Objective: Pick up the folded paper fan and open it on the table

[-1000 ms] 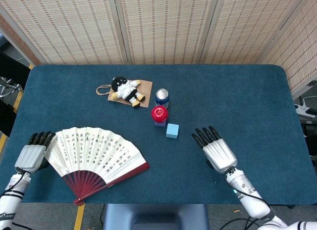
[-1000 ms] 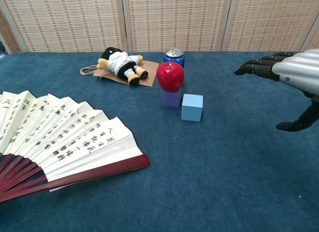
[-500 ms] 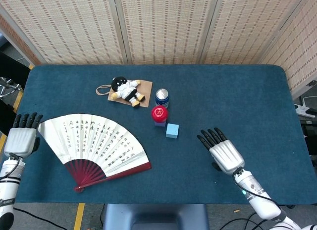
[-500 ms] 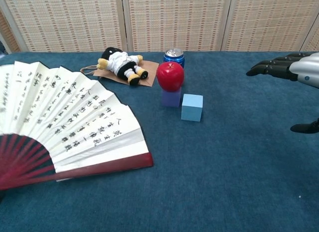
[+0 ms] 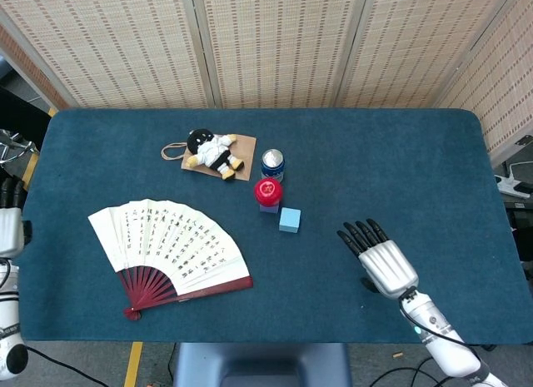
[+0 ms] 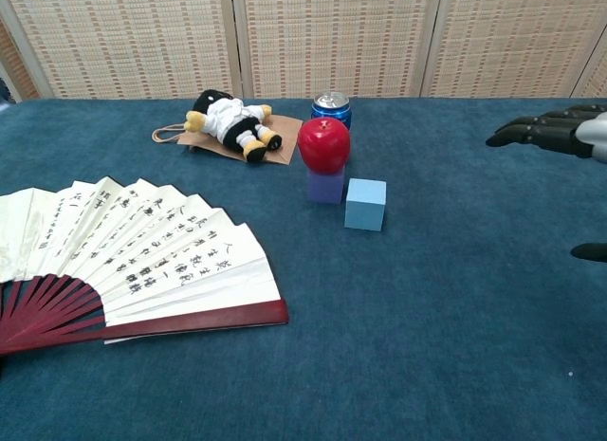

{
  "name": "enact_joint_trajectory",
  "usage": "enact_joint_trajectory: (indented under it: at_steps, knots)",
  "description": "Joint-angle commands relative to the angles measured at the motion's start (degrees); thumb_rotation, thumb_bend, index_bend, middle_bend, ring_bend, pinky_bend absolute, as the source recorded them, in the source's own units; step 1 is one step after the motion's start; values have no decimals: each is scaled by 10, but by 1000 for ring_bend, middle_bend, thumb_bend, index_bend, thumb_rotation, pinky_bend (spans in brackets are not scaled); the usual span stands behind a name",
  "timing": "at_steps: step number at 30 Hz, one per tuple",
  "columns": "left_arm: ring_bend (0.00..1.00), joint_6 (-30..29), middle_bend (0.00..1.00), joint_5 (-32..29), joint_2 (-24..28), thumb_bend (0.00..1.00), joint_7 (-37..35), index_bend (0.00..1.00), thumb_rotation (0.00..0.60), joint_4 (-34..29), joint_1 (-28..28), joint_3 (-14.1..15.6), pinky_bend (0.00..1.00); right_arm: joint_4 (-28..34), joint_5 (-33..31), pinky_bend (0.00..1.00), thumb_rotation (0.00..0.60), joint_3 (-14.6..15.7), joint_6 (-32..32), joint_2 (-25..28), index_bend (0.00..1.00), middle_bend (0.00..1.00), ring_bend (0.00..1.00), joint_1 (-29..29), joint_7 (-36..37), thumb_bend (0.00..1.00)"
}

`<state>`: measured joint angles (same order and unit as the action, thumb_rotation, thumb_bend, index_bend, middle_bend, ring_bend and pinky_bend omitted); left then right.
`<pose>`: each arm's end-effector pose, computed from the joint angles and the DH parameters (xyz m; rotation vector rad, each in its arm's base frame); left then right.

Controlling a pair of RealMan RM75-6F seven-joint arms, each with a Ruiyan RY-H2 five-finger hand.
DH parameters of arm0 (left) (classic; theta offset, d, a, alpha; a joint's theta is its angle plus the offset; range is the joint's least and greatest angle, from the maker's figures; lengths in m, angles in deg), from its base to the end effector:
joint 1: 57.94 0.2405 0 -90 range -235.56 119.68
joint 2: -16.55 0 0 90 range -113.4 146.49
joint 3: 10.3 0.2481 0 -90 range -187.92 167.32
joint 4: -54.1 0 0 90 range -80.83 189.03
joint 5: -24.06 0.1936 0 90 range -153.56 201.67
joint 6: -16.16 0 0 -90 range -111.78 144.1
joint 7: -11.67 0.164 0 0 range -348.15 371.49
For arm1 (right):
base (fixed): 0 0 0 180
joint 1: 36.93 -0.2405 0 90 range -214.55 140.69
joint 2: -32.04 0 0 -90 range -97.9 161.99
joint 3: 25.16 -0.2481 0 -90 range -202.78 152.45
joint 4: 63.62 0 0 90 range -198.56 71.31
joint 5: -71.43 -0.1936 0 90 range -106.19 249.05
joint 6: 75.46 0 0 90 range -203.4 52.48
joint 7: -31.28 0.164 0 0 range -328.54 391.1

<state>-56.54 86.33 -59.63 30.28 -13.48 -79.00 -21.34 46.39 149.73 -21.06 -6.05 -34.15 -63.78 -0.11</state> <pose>-0.3443 0.3186 0.1767 -1.2514 -0.6456 -0.5265 -0.1890 -0.2440 0.0827 1.9199 -0.7352 0.7298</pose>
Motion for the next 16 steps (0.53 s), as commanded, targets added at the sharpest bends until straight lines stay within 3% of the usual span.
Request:
enact_joint_trajectory:
  at_steps: [1, 3, 5, 8, 10, 16]
  knots:
    - [0, -71, 0, 268, 107, 415, -527, 0, 600, -237, 93, 76, 26, -19, 37, 0, 600, 20, 62, -5, 0, 0, 0, 52, 35, 135]
    - [0, -82, 0, 340, 123, 404, -586, 0, 600, -224, 100, 122, 27, -36, 53, 0, 600, 30, 97, -9, 0, 0, 0, 80, 52, 136]
    - [0, -97, 0, 387, 125, 403, -574, 0, 600, -184, 108, 152, 27, -62, 64, 0, 600, 39, 139, -16, 0, 0, 0, 115, 68, 136]
    - [0, -114, 0, 396, 101, 407, -476, 0, 600, -131, 117, 150, 27, -106, 75, 0, 600, 45, 198, -27, 0, 0, 0, 165, 96, 135]
    - [0, -123, 0, 390, 91, 410, -450, 0, 600, -127, 122, 145, 28, -129, 68, 0, 600, 40, 222, -33, 0, 0, 0, 187, 126, 135]
    - [0, -123, 0, 371, 80, 414, -387, 0, 600, -125, 125, 138, 28, -143, 62, 0, 600, 15, 230, -14, 0, 0, 0, 201, 169, 135]
